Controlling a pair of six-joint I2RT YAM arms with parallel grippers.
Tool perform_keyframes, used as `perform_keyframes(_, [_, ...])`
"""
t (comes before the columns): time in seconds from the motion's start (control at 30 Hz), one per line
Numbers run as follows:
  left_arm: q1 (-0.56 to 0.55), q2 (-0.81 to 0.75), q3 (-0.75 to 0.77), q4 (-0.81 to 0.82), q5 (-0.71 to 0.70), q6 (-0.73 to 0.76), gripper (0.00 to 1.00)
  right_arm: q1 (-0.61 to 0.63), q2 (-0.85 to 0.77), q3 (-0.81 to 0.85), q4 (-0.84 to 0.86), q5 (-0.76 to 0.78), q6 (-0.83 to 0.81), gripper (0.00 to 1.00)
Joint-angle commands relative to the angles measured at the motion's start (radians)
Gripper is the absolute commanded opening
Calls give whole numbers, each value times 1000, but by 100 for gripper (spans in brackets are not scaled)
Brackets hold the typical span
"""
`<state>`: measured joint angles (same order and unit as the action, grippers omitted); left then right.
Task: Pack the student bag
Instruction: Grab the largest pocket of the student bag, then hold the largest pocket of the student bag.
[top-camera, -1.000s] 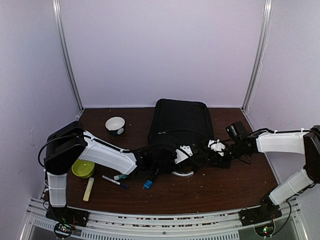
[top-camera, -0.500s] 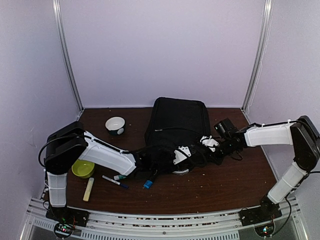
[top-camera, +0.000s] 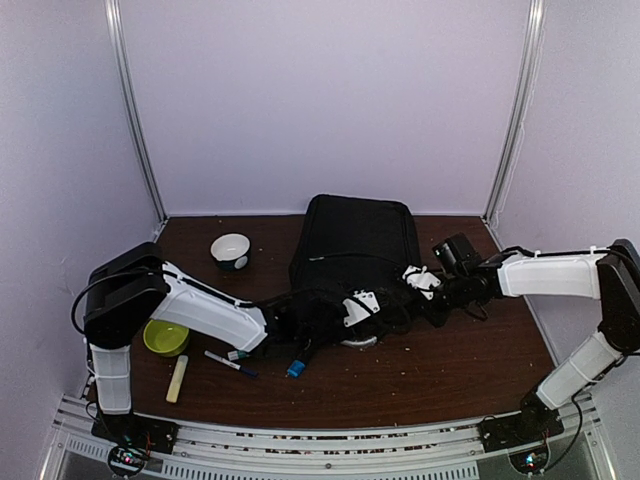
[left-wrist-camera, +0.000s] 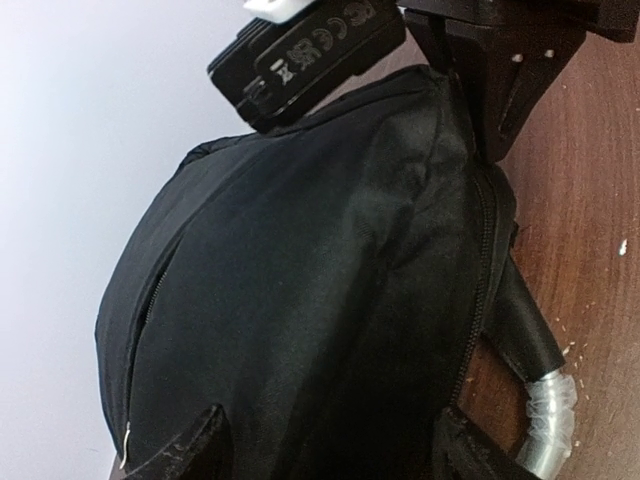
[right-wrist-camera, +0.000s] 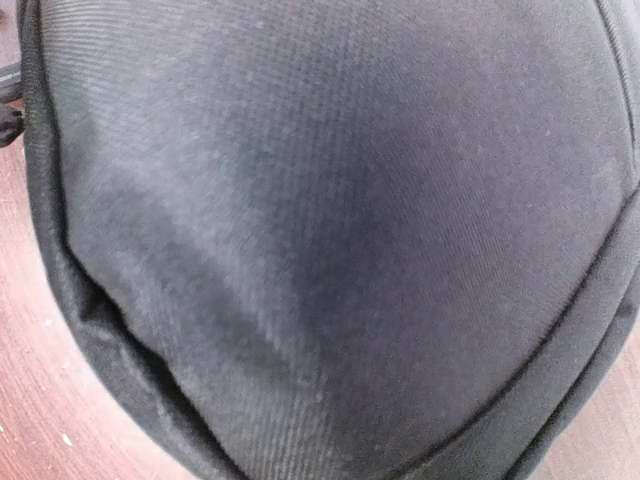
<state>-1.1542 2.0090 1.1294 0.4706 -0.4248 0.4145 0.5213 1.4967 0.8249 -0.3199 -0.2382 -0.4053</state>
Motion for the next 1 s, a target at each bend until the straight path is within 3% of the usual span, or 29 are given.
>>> perform_keyframes(0.0, [11,-43,-4,25,59,137,72,-13,-45,-6,19,16,-39,0])
perform_keyframes(0.37, [14,61,195,-72,179,296,75,-59,-46,-5,-43,-93,-100,0])
perform_keyframes(0.6, [22,113,275,-150,259,271,66,-59,-78,0,-53,-120,-93,0])
perform_keyframes(0.77, [22,96,254,-131,323,206,67,-60,-70,-4,-49,-127,-91,0])
perform_keyframes(0.97, [22,162,293,-132,233,187,69,-60,-72,-5,-42,-140,-84,0])
